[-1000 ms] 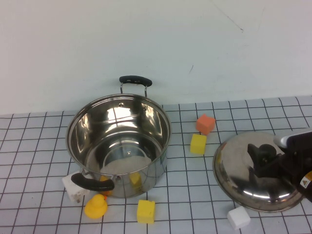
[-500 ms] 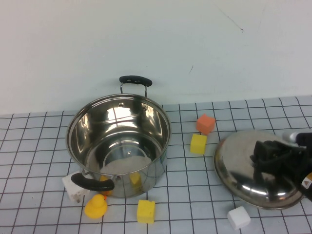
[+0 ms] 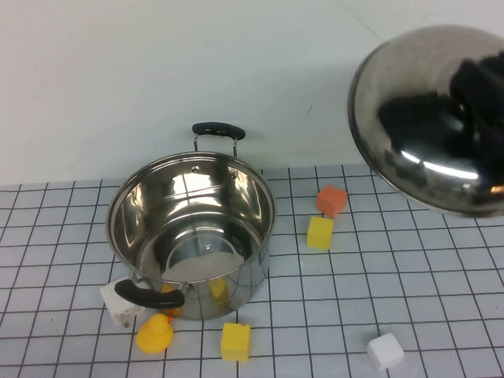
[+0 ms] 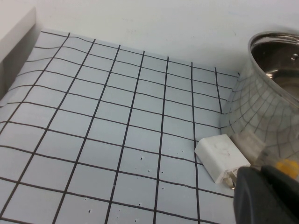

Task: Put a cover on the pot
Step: Place the pot lid on the pot

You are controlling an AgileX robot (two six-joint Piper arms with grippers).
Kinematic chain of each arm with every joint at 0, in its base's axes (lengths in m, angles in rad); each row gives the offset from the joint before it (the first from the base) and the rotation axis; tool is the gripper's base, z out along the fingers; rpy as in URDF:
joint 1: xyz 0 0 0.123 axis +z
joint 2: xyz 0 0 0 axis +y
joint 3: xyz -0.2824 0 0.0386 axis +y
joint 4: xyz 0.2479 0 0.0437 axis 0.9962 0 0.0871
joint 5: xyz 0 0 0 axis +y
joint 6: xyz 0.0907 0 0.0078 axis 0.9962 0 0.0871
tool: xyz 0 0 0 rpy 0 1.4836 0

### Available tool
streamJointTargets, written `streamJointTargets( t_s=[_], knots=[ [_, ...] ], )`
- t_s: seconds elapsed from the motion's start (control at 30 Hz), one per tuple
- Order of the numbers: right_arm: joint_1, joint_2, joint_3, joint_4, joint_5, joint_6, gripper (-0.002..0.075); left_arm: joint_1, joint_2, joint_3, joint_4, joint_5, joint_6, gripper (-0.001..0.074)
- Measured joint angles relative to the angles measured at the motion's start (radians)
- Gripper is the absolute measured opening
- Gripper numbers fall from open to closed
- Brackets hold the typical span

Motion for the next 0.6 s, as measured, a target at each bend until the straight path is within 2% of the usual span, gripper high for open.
streamJointTargets(
  t_s=[0.1,0.2,0.37,0.6],
  knots=[
    [0.065,-0.021,-0.114,-0.055,0.135,0.012,0.0347,0.000,0.000,0.000,0.000,0.000,0.000,-0.0003],
    [0.168,0.020,-0.232,-0.085,0.243,0.013,0.0347,0.000,0.000,0.000,0.000,0.000,0.000,-0.0003],
    [0.328,0.218,-0.411,-0.096,0.331,0.013,0.0347,0.000,0.000,0.000,0.000,0.000,0.000,-0.0003],
    [0.434,0.516,-0.648,-0.148,0.430,0.025,0.0347,0.000,0.000,0.000,0.000,0.000,0.000,-0.0003]
  ],
)
